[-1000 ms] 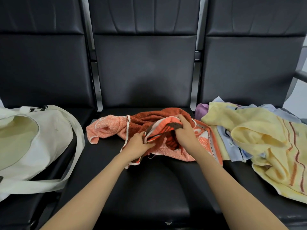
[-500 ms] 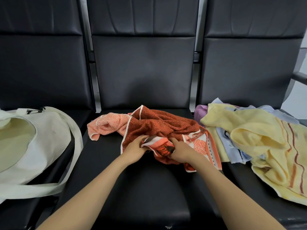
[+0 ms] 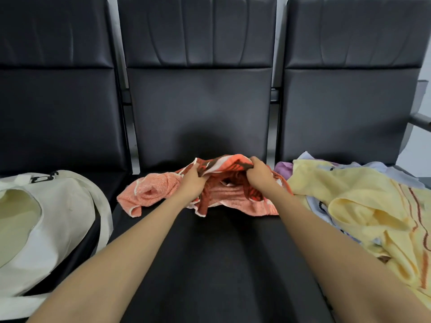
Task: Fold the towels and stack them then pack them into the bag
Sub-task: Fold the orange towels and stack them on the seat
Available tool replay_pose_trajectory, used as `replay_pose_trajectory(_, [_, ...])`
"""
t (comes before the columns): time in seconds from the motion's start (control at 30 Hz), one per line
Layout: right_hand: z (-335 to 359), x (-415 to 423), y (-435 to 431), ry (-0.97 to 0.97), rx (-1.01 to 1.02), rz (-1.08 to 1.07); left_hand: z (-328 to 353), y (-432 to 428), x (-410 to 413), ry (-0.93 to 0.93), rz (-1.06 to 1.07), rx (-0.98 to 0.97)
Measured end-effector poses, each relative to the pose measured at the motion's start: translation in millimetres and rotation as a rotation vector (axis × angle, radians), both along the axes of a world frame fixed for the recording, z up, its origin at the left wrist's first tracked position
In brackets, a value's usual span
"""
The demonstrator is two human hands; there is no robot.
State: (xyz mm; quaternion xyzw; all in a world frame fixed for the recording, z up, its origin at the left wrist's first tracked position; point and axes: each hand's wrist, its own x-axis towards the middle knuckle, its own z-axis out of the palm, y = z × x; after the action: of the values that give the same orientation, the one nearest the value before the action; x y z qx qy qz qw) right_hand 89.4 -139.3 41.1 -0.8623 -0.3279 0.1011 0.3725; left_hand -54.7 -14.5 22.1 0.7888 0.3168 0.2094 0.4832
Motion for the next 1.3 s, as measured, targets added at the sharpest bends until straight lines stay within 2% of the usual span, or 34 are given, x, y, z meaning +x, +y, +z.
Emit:
replay_pose_trajectory(0.13, [43.9,-1.9,-1.0,-0.028,0.228,-0.002,50.4,3.9,-3.4,-0.045,-0.059,0.154])
replay_pose_trajectory(0.23, [83.1,-14.0,-11.0,-0.118,0.384,0.077,89.7,-1.4,-14.8,-0.152,0.012,0.275])
replay_pose_trajectory(0.3, [102.5,-23.4,-21.6,-0.164,0.446,0.123,107.0,-9.0,-26.8,-0.211,0.019,0.313])
replay_pose_trajectory(0.37, [113.2,-34.2,-35.6,-0.214,0.442,0.175,115.5,-18.3,-43.9,-0.174,0.0,0.377])
replay_pose_trajectory(0.47, [112.3,-45.8,-58.2,-0.323,0.266,0.259,116.9,-24.5,-74.9,-0.016,0.007,0.477])
replay_pose_trajectory(0.67, [67.9,-73.1,-91.2,-0.298,-0.296,0.462,78.4,-38.7,-109.6,0.594,-0.146,0.575])
replay_pose_trajectory(0.73, [38.2,-78.6,-94.8,-0.288,-0.487,0.488,48.9,-44.7,-111.7,0.701,-0.229,0.55])
replay_pose_trajectory(0.8, [7.0,-80.5,-97.5,-0.243,-0.591,0.489,18.4,-50.7,-114.3,0.772,-0.287,0.488])
replay_pose_trajectory(0.93, [-35.4,-83.1,-105.2,-0.232,-0.644,0.457,-25.8,-62.1,-119.1,0.761,-0.325,0.411])
replay_pose_trajectory(1.07, [-49.5,-77.6,-106.9,-0.189,-0.617,0.421,-39.9,-61.8,-117.3,0.695,-0.389,0.347])
replay_pose_trajectory(1.23, [-60.9,-67.1,-99.9,-0.091,-0.563,0.393,-45.8,-55.3,-109.6,0.649,-0.344,0.382])
replay_pose_trajectory(1.3, [-60.6,-65.3,-97.0,-0.135,-0.552,0.388,-46.8,-54.0,-106.9,0.635,-0.307,0.451])
